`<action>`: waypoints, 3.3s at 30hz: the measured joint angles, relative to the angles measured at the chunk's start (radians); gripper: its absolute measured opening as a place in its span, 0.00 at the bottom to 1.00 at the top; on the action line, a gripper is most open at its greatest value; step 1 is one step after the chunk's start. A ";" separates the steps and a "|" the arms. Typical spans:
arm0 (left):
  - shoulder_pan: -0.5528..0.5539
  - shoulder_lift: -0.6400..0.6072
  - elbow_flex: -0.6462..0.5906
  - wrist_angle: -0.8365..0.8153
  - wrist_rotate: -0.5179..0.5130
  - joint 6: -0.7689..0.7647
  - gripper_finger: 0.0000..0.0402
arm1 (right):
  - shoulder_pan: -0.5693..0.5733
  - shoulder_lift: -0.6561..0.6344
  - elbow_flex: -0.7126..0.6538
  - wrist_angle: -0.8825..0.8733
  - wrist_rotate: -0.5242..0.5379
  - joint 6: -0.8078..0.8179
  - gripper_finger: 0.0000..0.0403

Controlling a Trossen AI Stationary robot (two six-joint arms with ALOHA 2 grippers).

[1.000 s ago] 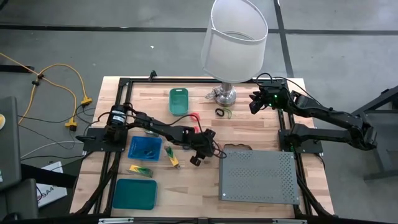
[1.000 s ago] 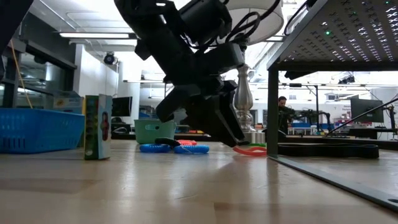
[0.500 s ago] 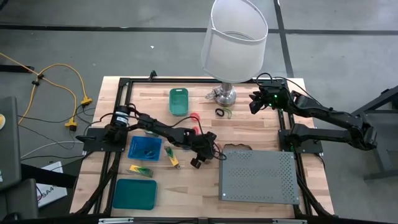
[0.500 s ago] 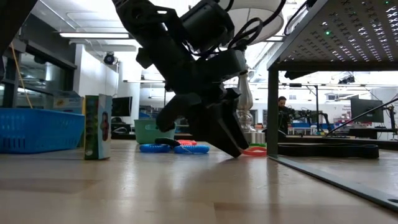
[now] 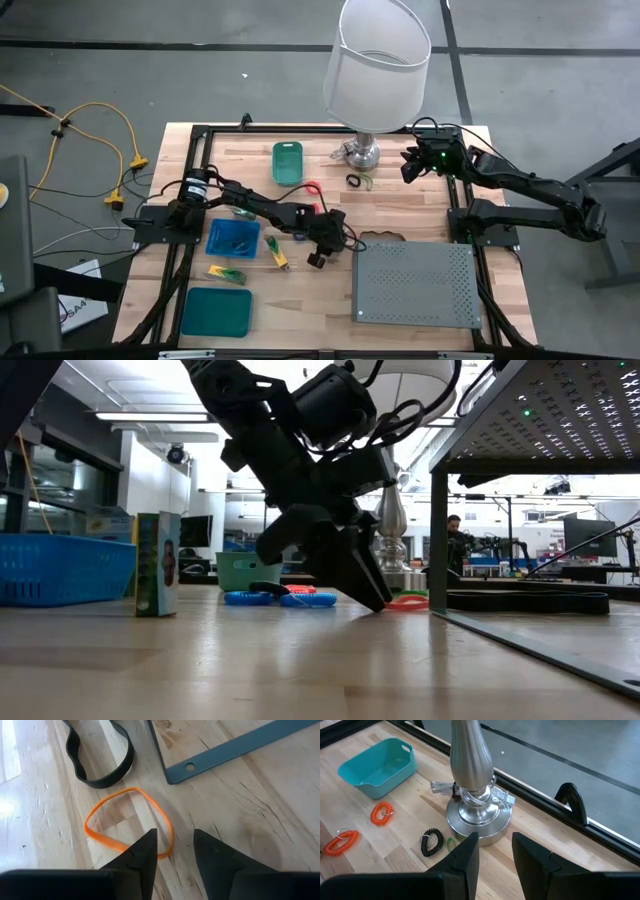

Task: Pick & Place Office Desk Supplies
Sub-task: Put the orange rubber bands into the top blue bin

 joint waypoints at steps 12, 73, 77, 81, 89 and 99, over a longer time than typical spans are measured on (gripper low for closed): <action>0.000 0.000 0.000 -0.005 -0.001 -0.045 0.12 | 0.000 0.000 0.000 0.000 0.000 0.000 0.26; -0.070 -0.431 -0.027 -0.702 -0.480 -0.672 0.00 | 0.000 0.000 -0.001 0.000 0.000 0.000 0.26; -0.105 -0.524 -0.110 -0.712 -0.480 -0.765 0.00 | 0.000 0.000 -0.001 0.000 0.000 0.000 0.26; -0.148 -0.612 -0.187 -0.727 -0.484 -0.879 0.00 | 0.000 0.000 -0.001 0.000 0.000 0.000 0.26; -0.291 -0.717 -0.206 -0.923 -0.544 -1.103 0.00 | 0.000 0.000 -0.001 0.000 0.000 0.000 0.26; -0.444 -0.713 -0.209 -1.098 -0.520 -1.451 0.00 | 0.000 0.000 -0.001 0.000 0.000 0.000 0.26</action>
